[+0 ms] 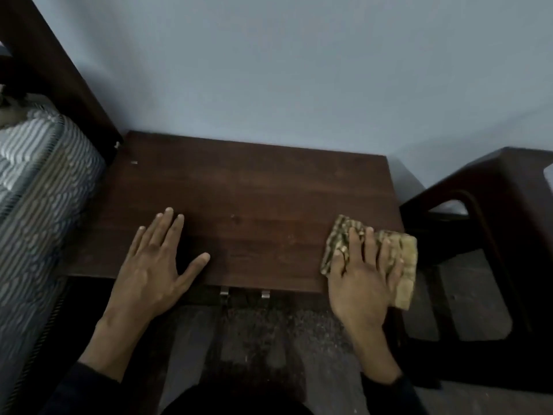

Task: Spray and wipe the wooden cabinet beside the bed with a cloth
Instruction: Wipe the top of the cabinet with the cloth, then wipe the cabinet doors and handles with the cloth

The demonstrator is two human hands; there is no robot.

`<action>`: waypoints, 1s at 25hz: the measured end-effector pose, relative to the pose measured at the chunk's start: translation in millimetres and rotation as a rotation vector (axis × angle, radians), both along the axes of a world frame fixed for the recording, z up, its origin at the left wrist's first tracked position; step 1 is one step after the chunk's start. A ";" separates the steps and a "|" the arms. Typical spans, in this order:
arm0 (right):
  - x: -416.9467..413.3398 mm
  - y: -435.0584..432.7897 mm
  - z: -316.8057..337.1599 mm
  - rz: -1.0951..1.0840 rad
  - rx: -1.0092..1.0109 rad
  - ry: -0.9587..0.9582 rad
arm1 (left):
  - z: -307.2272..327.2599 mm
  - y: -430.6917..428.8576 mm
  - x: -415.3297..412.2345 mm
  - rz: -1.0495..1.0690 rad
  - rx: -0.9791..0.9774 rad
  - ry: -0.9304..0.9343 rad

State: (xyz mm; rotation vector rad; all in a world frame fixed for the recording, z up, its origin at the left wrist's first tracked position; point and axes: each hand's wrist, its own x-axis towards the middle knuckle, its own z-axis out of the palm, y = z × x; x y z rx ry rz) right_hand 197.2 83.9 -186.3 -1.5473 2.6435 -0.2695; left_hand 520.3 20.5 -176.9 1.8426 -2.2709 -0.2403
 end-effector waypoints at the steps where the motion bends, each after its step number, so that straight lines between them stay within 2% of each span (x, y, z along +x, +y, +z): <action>1: 25.8 1.3 -1.2 -0.065 -0.014 -0.033 | -8.2 3.3 12.5 0.007 -0.025 0.017; 3: 83.4 -2.9 -5.5 -0.013 -0.045 -0.064 | -25.5 7.9 44.0 0.020 -0.102 0.066; 8: 258.3 -19.5 -23.5 0.596 -0.230 -0.050 | -61.2 29.0 122.0 0.046 -0.282 0.153; 10: 272.7 -27.2 -33.5 0.837 -0.267 0.066 | -68.4 34.3 129.9 0.058 -0.331 0.187; 13: 227.1 -21.7 -45.1 1.054 -0.305 0.297 | -75.1 61.0 131.7 0.043 -0.327 0.210; 16: 190.0 -9.0 -39.7 1.110 -0.310 0.381 | -78.0 100.0 125.5 0.009 -0.313 0.191; 22: 172.0 34.7 -36.1 1.126 -0.134 0.663 | -88.4 167.9 103.9 -0.128 -0.184 0.123; 24: 159.1 56.1 -42.5 1.058 -0.203 0.577 | -93.8 182.8 104.1 -0.170 -0.147 0.065; 25: 155.2 71.0 -49.4 0.983 -0.283 0.442 | -97.6 189.2 103.5 -0.187 -0.132 0.038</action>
